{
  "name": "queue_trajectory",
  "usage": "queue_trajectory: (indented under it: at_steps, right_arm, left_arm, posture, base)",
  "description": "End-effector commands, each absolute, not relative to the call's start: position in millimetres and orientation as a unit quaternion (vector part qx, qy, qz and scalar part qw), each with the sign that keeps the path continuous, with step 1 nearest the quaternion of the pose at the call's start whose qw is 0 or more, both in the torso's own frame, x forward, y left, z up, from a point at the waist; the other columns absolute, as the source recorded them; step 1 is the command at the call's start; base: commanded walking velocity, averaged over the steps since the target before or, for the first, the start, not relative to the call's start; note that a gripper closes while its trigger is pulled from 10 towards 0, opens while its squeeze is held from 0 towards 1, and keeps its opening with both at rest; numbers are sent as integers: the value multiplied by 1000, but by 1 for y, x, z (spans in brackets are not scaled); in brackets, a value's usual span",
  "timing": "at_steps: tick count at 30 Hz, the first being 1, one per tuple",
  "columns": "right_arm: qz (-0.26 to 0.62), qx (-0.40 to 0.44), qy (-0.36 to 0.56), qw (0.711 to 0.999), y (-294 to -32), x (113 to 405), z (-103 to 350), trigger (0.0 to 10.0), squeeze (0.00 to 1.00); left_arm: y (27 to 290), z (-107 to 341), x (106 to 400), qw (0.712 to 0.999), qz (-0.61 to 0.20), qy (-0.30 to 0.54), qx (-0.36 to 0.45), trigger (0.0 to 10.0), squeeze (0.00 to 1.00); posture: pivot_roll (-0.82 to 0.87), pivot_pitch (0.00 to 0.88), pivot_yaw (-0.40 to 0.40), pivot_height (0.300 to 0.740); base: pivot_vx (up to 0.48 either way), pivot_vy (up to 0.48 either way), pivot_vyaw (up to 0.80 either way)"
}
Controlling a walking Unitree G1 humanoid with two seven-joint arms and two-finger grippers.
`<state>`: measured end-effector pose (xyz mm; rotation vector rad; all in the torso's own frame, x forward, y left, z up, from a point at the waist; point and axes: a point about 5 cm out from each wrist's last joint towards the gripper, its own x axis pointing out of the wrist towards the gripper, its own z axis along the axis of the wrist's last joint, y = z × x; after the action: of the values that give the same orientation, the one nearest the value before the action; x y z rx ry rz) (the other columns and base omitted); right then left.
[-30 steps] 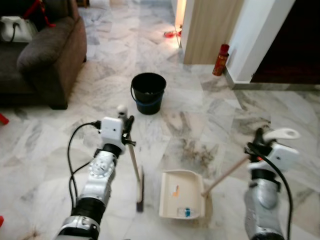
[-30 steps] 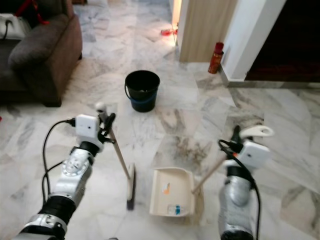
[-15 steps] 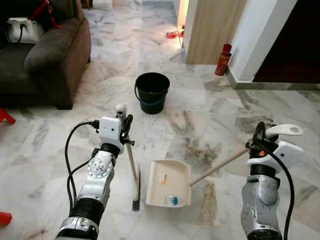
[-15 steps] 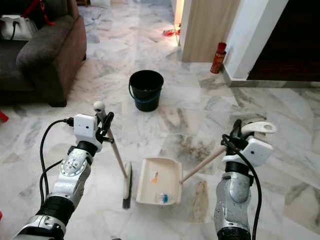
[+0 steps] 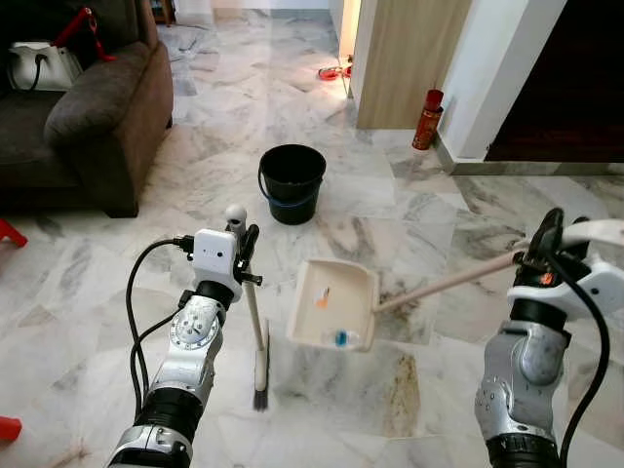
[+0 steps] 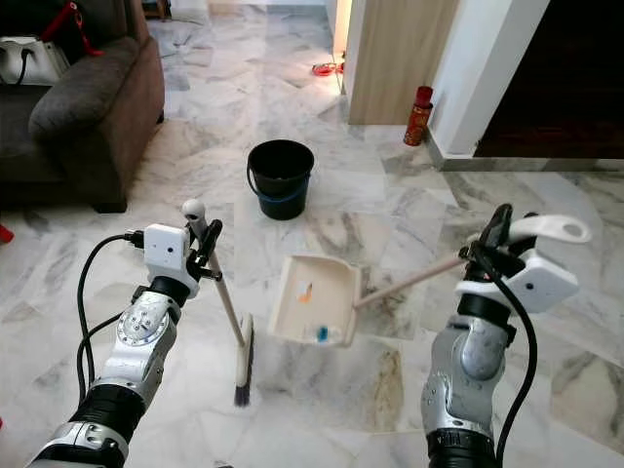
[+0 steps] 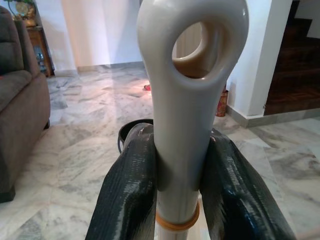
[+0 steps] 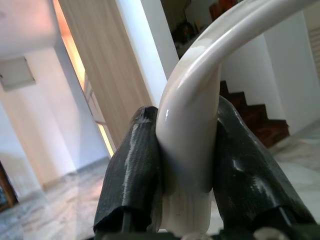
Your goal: Sweep floor
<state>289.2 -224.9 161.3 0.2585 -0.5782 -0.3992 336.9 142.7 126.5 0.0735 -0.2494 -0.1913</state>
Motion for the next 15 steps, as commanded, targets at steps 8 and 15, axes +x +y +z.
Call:
queue_trajectory:
  at_steps: [8,15]
  right_arm:
    - [-178,148,-353,906,-222,289,197,10000,0]
    - [-158,143,-360,908,-215,288,204,10000,0]
  left_arm:
    - [139,138,340,983,-103,-144,37,10000,0]
    - [138,137,341,983,-108,-139,41,10000,0]
  posture:
    - [68,115,-23,740]
    - [70,114,-20,740]
  base:
    - [0,0,0]
    - [0,0,0]
